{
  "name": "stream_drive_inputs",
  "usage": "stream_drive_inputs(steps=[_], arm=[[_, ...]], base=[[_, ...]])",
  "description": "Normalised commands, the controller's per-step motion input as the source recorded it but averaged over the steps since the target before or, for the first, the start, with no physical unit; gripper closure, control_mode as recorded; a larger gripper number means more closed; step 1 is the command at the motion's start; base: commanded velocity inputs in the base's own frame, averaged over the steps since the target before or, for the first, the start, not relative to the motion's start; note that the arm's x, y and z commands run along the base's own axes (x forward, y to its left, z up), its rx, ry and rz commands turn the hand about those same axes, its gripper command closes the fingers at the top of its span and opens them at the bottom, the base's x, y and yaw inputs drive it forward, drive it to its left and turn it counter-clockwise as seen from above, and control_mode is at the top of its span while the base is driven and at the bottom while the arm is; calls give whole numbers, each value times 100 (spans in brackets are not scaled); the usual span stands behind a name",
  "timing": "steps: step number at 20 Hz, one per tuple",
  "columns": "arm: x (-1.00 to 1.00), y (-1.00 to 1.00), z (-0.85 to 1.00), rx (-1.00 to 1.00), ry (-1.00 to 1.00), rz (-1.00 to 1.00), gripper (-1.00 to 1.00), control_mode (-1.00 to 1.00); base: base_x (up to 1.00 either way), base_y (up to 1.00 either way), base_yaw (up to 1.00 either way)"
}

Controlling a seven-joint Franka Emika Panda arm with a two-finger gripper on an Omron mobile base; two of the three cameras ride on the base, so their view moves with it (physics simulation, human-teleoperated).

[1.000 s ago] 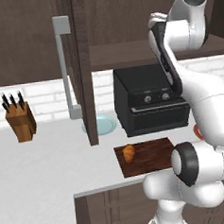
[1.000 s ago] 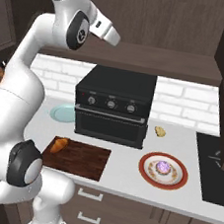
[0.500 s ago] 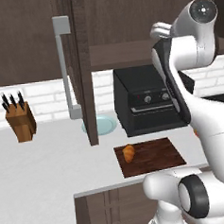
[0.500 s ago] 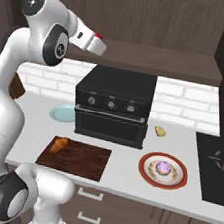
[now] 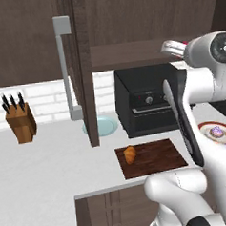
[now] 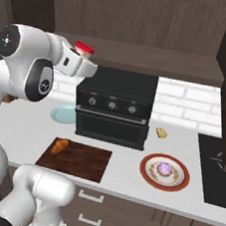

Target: From the different types of pastries on the counter, select a croissant and place it on the cutting board. Then retrieve a jar of jam from the cabinet and place it alongside the croissant on the cutting board.

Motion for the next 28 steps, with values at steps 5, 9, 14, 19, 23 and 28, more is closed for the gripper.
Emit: stream_drive_inputs(steps=[5, 9, 14, 19, 23, 28], arm=[[-86, 0, -3, 5, 10, -4, 100, -100], [-95, 0, 0, 11, 24, -5, 100, -100], [-55, 0, -14, 6, 29, -2, 100, -100], [-65, 0, -54, 1, 9, 0, 100, -100], [-60, 5, -91, -4, -15, 0, 100, -100], [-54, 13, -74, -6, -19, 0, 100, -100]], base=[[0, 0, 0], [0, 0, 0], [0, 0, 0], [0, 0, 0], [0, 0, 0], [0, 0, 0]])
